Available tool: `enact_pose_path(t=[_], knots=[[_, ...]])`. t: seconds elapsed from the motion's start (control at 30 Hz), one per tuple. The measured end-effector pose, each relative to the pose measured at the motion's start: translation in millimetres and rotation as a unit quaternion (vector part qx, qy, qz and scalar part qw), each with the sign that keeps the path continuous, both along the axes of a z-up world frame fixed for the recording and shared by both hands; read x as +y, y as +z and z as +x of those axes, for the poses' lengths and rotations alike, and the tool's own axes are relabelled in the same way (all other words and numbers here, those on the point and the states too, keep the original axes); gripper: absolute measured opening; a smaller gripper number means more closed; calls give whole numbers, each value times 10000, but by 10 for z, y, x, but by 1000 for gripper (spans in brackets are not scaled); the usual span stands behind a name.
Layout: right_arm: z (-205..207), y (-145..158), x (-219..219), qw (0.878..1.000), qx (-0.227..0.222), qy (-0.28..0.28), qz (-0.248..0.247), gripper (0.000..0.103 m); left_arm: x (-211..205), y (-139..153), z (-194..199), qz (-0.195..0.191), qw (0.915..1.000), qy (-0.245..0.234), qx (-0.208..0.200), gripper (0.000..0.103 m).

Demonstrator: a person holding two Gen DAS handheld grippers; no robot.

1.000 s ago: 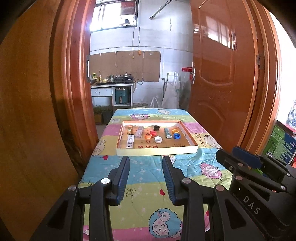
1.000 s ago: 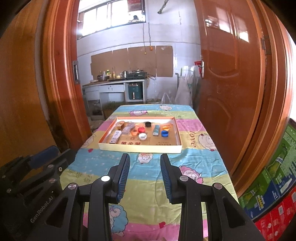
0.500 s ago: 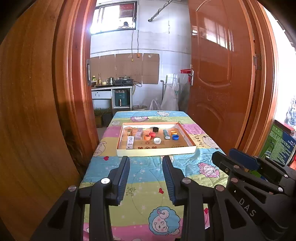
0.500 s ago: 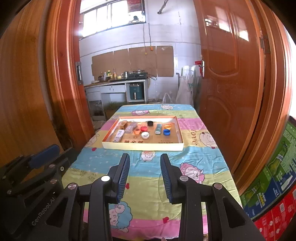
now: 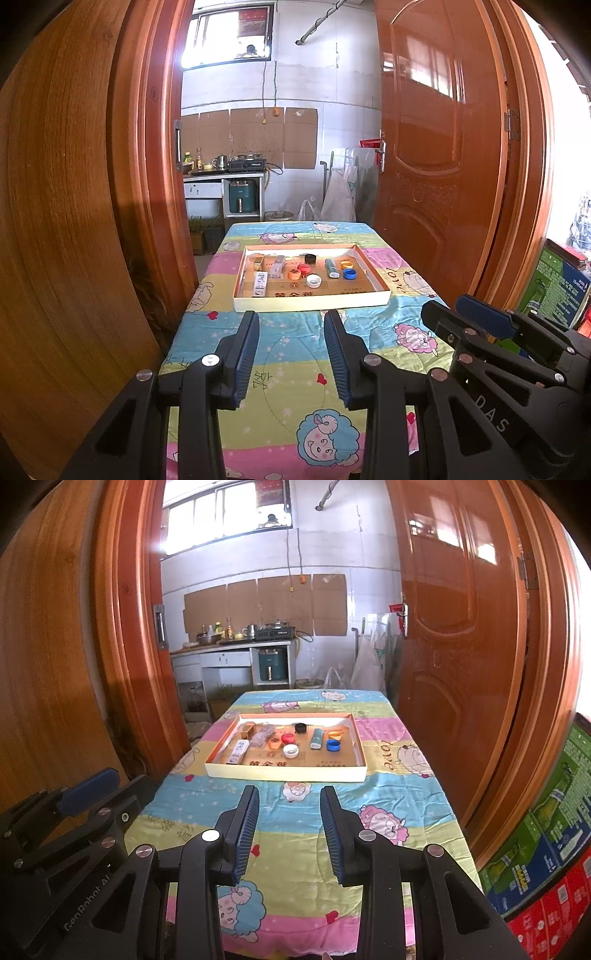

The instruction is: Organize rigid objects

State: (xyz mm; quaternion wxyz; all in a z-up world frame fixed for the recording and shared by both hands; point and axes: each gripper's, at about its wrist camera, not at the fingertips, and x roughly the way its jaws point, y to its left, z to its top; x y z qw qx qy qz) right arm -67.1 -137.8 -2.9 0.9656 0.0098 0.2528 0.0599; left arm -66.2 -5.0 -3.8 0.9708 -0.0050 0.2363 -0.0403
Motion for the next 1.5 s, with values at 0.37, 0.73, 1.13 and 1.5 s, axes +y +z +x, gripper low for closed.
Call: enact_pose_path(t=[0.37,0.73,1.13,1.5], knots=[[-26,21,14,10000,-35,5,-10,35,-2,8,-21,8,10000,-6,-18,36],[-41,24,15,10000,-46,13,4,35,-4,19,-41,10,10000,0,-41,36],[-37,17,20,10000,-59,11,-8,35,2,30,-58,29,10000,-17,-40,36],[-36,15,20,10000,-54,11,-2,35,13,33,-62,26,10000,-31,-33,36]])
